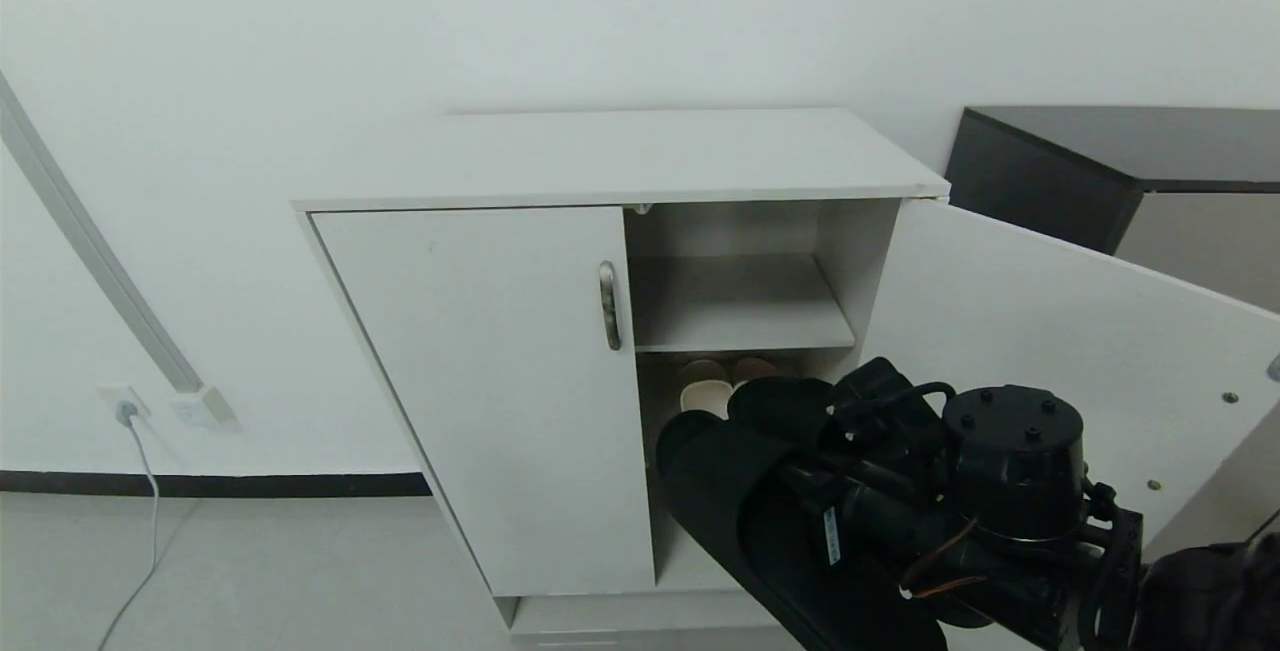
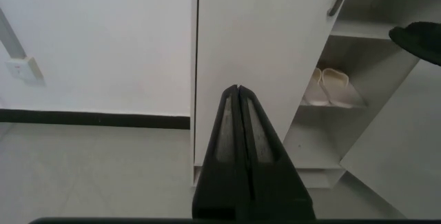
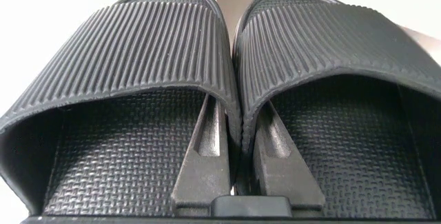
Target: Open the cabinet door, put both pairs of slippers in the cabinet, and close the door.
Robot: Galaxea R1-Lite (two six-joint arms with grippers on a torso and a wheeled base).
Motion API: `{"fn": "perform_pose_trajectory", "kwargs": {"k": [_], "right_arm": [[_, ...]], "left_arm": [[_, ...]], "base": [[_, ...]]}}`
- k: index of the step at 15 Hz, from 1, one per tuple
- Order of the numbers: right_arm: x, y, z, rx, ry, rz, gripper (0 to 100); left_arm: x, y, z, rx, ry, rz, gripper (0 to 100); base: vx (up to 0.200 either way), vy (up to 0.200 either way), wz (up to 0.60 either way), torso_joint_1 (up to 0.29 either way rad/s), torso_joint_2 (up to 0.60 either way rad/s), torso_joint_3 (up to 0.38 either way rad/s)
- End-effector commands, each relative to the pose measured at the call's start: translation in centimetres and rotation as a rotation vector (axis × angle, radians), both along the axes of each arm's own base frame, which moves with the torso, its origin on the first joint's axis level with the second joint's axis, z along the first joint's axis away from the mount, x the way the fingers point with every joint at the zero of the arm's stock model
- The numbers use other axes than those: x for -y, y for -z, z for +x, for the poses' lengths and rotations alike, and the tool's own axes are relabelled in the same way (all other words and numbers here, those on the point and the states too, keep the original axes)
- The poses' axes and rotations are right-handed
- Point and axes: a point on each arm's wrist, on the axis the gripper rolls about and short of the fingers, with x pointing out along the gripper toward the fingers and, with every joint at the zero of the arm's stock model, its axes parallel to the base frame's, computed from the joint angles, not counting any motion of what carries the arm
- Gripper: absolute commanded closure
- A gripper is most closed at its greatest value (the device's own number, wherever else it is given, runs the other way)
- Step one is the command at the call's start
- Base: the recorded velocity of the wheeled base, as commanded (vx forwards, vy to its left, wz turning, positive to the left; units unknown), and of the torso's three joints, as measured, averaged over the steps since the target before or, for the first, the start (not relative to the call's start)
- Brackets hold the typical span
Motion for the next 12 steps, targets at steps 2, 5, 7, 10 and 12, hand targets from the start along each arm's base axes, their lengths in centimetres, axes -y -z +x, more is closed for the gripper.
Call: {"fn": "perform_pose_trajectory", "kwargs": {"k": [2,5,7,10,12], "right_arm": [[0.0,0.15,-0.01,-0.004,0.0,-0.004,100],[0.01,0.23,-0.02,-0.006,-0.001,-0.006,100],[0.04,0.3,-0.06,-0.009,-0.003,-0.008,100],[0.06,0.33,-0.08,-0.01,-0.003,-0.009,100],[0.06,0.33,-0.08,-0.01,-0.003,-0.009,100]], "left_arm": [[0.0,0.0,0.01,-0.002,0.0,0.0,100],[0.0,0.0,0.01,-0.002,0.0,-0.002,100],[0.0,0.0,0.01,-0.002,0.0,-0.002,100],[0.0,0.0,0.01,-0.002,0.0,-0.002,100],[0.0,0.0,0.01,-0.002,0.001,-0.002,100]], "base": [[0.0,0.0,0.0,-0.124,0.46,0.339],[0.0,0.0,0.0,-0.089,0.45,0.354],[0.0,0.0,0.0,-0.049,0.44,0.383],[0.0,0.0,0.0,-0.023,0.41,0.382],[0.0,0.0,0.0,-0.002,0.16,0.161]]}}
